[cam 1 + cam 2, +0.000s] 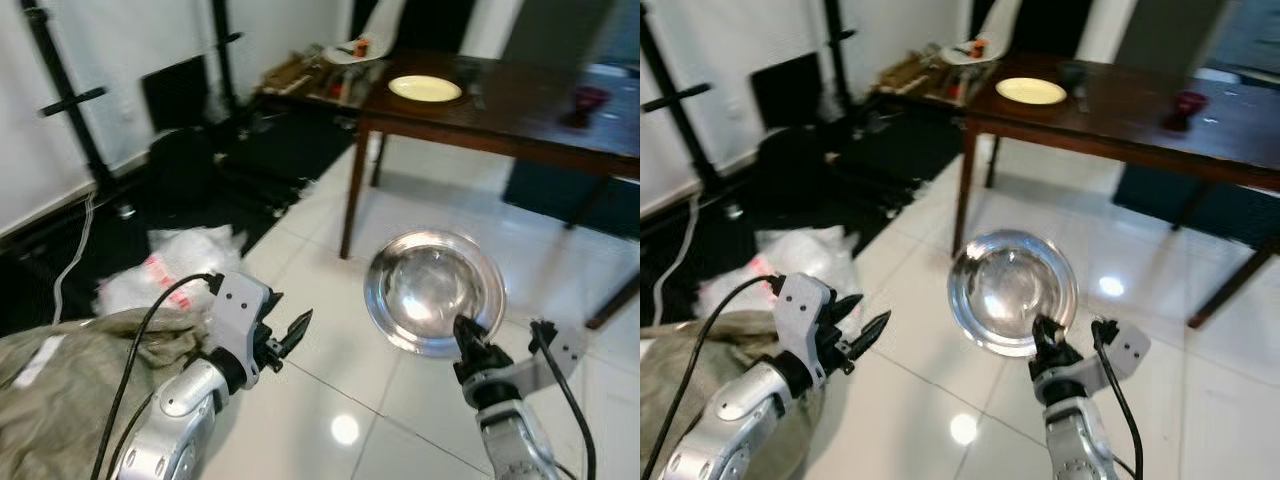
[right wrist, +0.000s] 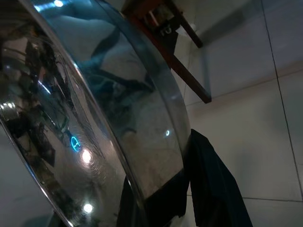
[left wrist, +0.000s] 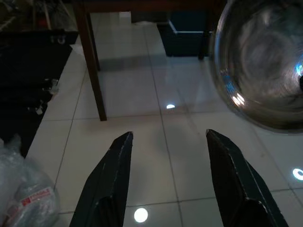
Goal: Setting the table
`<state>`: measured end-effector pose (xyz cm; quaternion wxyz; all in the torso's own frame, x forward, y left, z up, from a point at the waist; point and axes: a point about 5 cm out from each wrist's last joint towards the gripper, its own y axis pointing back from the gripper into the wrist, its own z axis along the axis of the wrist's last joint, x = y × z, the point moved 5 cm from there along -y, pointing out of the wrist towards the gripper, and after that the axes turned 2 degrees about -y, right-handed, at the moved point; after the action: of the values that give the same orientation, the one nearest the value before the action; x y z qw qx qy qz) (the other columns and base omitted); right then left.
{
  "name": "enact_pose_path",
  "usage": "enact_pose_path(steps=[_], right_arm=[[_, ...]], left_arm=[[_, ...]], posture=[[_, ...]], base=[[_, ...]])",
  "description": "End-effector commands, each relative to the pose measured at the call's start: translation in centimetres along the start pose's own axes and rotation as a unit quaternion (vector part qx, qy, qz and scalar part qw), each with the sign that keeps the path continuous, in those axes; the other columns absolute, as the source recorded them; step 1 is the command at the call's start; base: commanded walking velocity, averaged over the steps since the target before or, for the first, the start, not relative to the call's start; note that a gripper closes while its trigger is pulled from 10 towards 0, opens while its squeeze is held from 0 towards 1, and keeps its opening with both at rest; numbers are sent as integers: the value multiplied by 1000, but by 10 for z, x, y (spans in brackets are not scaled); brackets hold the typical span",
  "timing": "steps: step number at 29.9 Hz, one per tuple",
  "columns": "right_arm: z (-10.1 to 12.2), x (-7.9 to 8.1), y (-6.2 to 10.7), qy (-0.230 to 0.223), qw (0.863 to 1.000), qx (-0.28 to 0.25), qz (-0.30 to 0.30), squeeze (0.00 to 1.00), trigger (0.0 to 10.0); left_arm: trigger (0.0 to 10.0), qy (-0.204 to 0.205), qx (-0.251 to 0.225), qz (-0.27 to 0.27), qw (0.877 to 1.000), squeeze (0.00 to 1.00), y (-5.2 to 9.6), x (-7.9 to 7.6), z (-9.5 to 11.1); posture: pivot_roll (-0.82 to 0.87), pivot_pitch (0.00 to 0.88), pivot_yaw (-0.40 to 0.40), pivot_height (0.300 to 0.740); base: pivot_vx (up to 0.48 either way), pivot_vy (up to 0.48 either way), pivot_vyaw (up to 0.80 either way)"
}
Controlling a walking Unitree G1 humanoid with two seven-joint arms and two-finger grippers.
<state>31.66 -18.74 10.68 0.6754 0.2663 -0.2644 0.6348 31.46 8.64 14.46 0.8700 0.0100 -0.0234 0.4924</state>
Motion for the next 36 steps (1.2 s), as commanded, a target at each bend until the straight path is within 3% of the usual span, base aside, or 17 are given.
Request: enact_pose_path(steps=[1,7,13,18,25,36], right_arm=[[5,21,-4,-25,999,-14,28,0,10000],[6,39,-7,-37,998,-11,58,0,10000],[3,45,-8,-48,996,-5,71,0,10000],[11,72,-4,-107,985,-1,136,0,10000],[18,72,-6,-101,986,-16,133,0,10000],[15,69,-3,-100,987,-6,128,0,10000]], left_arm=[[10000,7,-6,2,1000,0,-3,-1,5],[10000,2,-24,15,1000,0,-7,2,16],[10000,-8,-33,36,999,0,-7,8,20],[10000,-33,-66,142,987,0,-7,32,32],[10000,-45,-92,141,985,0,-16,28,45],[10000,-51,-96,131,985,0,-20,21,44]], posture=[[-39,11,77,740],[-34,4,71,740],[-30,2,68,740],[-35,0,65,740],[-44,0,68,740],[-50,0,70,740]], base=[[0,0,-800],[0,0,-800],[0,0,-800],[0,0,-800],[387,0,-181],[480,0,-609]])
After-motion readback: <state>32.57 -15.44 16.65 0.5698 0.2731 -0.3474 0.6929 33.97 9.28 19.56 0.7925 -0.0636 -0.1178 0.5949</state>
